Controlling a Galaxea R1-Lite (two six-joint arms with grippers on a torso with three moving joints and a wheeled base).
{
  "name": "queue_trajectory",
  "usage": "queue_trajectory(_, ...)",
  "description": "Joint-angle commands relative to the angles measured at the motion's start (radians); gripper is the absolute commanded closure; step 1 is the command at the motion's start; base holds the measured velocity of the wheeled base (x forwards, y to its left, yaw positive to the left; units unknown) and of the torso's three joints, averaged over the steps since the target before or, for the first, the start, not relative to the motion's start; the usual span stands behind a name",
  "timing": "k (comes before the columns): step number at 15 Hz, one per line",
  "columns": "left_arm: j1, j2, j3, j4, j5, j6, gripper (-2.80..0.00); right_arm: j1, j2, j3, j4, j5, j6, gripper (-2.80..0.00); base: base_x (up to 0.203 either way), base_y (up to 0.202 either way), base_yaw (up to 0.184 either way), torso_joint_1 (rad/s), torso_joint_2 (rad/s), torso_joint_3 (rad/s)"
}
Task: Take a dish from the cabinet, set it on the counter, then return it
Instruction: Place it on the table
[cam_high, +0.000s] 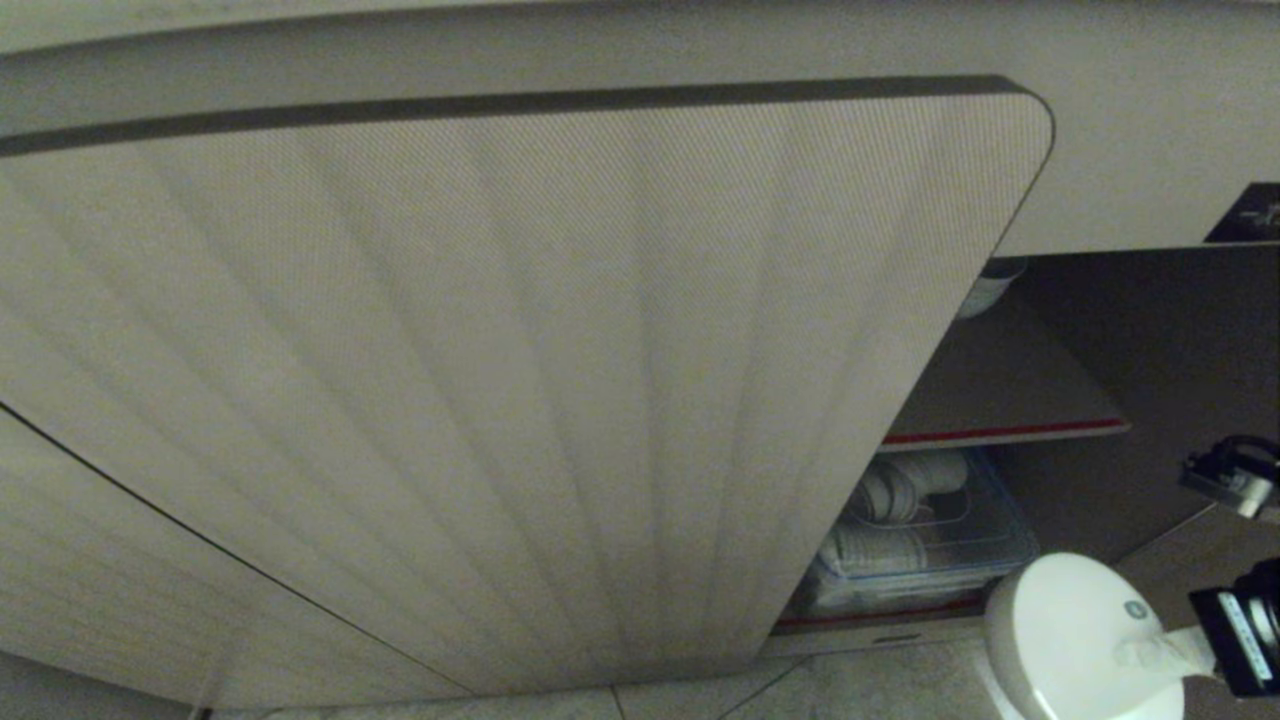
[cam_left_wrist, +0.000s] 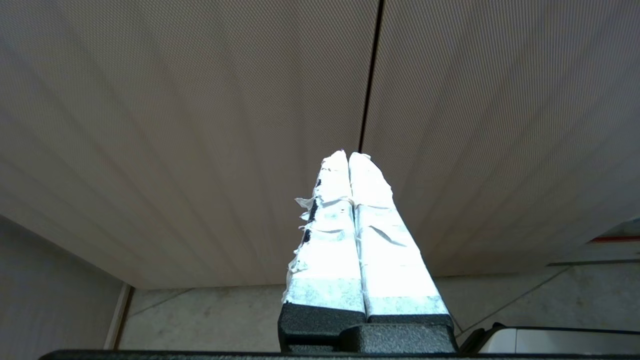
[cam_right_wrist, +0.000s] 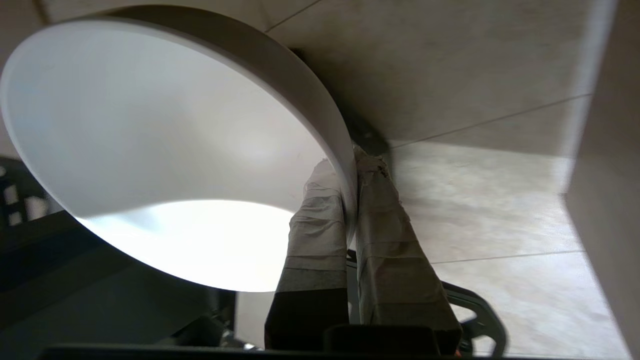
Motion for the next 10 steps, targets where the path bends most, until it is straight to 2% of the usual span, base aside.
queue_trajectory(1,0.0,0.0,0.0,0.0,0.0,0.0,0.0,0.004,-0.033,0.01,0.003,-0.036,-0.007,0.0,0.0,0.0,0.0,0.0,0.0,0.0)
queue_trajectory(5,0.0,0.0,0.0,0.0,0.0,0.0,0.0,0.004,-0.088,0.069,-0.011,-0.123,-0.123,0.0,0.0,0.0,0.0,0.0,0.0,0.0)
queue_trajectory(10,0.0,0.0,0.0,0.0,0.0,0.0,0.0,0.005,-0.168,0.127,-0.005,-0.126,-0.174,0.0,0.0,0.0,0.0,0.0,0.0,0.0)
